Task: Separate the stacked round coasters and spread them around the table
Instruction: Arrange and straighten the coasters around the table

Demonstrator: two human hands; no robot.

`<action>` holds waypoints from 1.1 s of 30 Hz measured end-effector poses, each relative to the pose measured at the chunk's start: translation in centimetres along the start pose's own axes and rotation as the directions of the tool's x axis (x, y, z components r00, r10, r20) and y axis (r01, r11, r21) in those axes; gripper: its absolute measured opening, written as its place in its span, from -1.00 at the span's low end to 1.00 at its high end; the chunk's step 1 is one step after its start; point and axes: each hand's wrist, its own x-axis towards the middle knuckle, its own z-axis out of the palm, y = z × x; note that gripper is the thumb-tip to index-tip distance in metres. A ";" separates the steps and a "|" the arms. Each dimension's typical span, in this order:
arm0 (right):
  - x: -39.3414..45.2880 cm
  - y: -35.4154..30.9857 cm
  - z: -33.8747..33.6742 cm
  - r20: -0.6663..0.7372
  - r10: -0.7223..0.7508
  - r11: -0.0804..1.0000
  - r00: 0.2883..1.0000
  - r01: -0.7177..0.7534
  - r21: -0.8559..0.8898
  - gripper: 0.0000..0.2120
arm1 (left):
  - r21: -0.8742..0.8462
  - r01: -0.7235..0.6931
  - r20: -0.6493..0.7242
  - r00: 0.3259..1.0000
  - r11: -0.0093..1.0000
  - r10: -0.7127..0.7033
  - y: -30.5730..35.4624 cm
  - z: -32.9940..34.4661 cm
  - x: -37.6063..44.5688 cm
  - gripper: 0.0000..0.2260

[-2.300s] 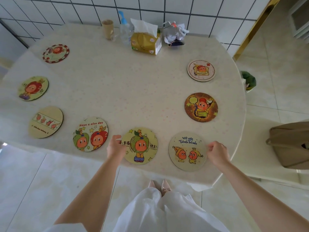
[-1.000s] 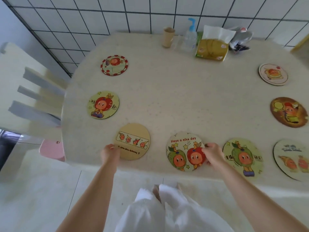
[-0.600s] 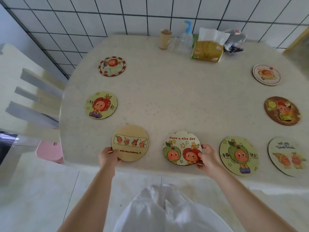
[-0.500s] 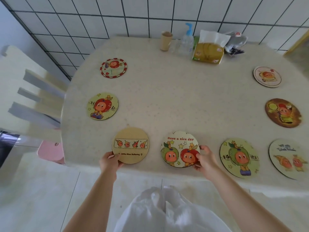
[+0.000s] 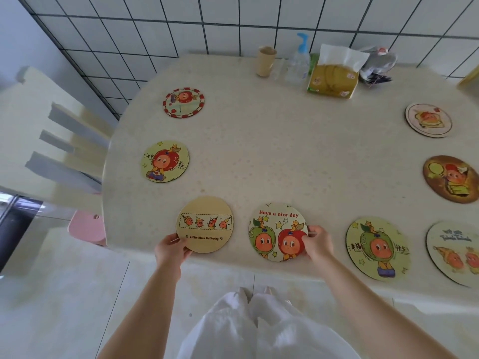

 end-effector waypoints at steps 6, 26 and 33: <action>0.4 -0.1 -0.2 -0.005 -0.028 0.990 1.000 0.027 -0.138 -0.81 | 0.034 -0.035 -0.029 0.999 0.999 0.036 0.5 -0.1 0.9 -0.80; 2.3 -9.1 3.2 0.205 -0.233 0.909 0.951 0.288 -0.301 -0.71 | 0.329 -0.180 -0.048 0.977 0.927 0.206 6.2 -0.4 4.0 -0.63; 0.5 -15.7 11.1 0.219 -0.203 0.945 0.954 0.250 -0.213 -0.78 | 0.404 -0.258 0.044 0.964 0.877 0.264 13.2 -1.8 9.9 -0.69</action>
